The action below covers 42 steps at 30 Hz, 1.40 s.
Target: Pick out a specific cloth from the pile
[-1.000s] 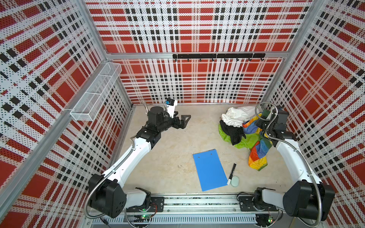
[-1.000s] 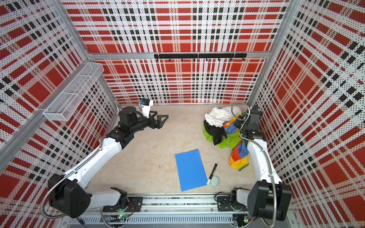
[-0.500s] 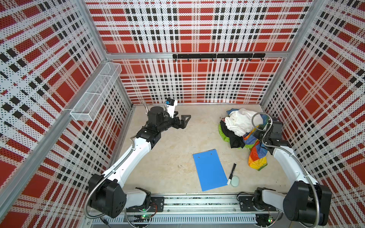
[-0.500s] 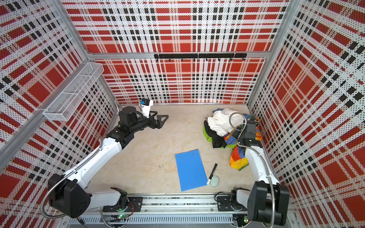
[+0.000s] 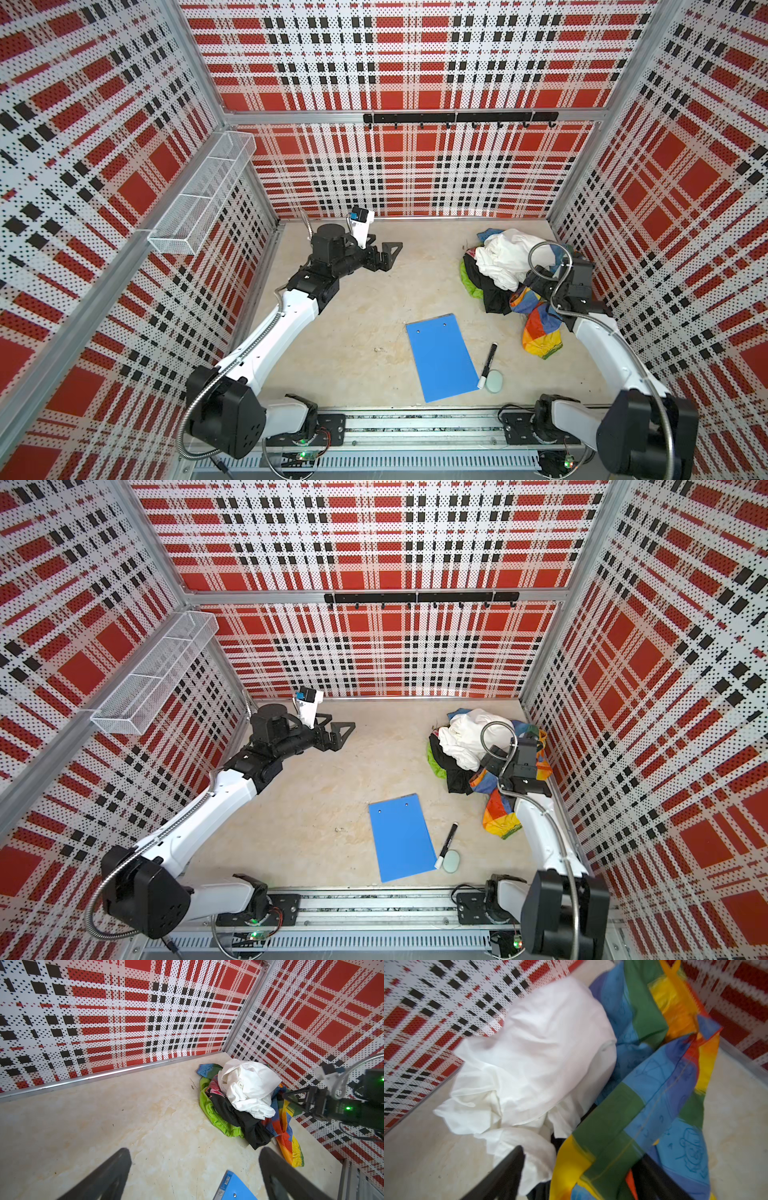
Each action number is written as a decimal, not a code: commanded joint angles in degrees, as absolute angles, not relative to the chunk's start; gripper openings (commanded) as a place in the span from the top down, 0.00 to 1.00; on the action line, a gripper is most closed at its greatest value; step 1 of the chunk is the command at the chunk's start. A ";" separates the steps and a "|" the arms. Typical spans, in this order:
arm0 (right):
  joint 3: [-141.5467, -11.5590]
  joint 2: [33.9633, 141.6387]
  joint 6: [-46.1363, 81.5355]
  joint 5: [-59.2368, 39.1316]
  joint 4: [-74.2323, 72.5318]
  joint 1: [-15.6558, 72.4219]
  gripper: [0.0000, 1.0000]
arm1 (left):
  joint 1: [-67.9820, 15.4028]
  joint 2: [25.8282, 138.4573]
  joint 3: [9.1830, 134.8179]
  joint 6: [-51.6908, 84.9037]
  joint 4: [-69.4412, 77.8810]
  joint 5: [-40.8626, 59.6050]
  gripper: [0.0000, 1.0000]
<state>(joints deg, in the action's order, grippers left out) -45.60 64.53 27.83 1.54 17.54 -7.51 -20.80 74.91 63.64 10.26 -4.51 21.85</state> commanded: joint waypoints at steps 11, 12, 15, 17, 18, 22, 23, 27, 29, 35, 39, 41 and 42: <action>-60.74 84.58 23.88 3.87 21.74 -8.68 0.00 | -21.43 74.64 64.43 10.59 -3.87 22.37 0.01; -61.14 86.84 23.55 3.64 21.89 -8.88 0.00 | -21.45 74.61 64.43 10.58 -3.88 22.22 0.01; -59.77 91.47 23.65 3.33 19.24 -8.94 0.00 | -21.66 74.44 64.47 10.29 -4.05 21.93 0.01; -59.28 94.53 24.05 2.10 17.38 -8.96 0.00 | -21.65 74.45 64.51 10.35 -4.11 21.97 0.01; -59.51 96.21 24.20 1.40 16.78 -8.92 0.00 | -21.64 74.50 64.59 10.32 -4.07 22.11 0.01; -61.00 102.00 25.08 0.84 14.38 -8.96 0.45 | -21.62 74.62 64.69 10.44 -4.05 22.41 0.01; -60.51 101.71 25.59 1.75 13.06 -8.96 0.69 | -21.63 74.45 64.69 10.37 -4.27 22.20 0.01; -60.77 97.20 25.30 5.00 12.52 -8.96 0.97 | -21.62 73.93 64.58 9.93 -4.36 21.46 0.01; -62.62 94.88 24.00 7.18 14.78 -8.88 1.00 | -21.63 74.00 64.62 9.95 -4.39 21.54 0.01; -70.83 88.93 18.66 18.07 23.39 -6.33 1.00 | -21.29 74.00 64.78 10.03 -4.47 21.68 0.01; -80.22 88.31 14.47 29.12 28.59 -0.89 1.00 | -20.42 74.09 64.86 10.38 -4.36 22.17 0.01; -84.57 89.06 12.53 34.22 29.84 2.07 1.00 | -20.26 73.96 64.86 10.46 -4.31 22.16 0.01; -86.35 89.65 11.66 35.89 30.03 3.36 1.00 | -20.24 73.93 64.86 10.46 -4.34 22.27 0.01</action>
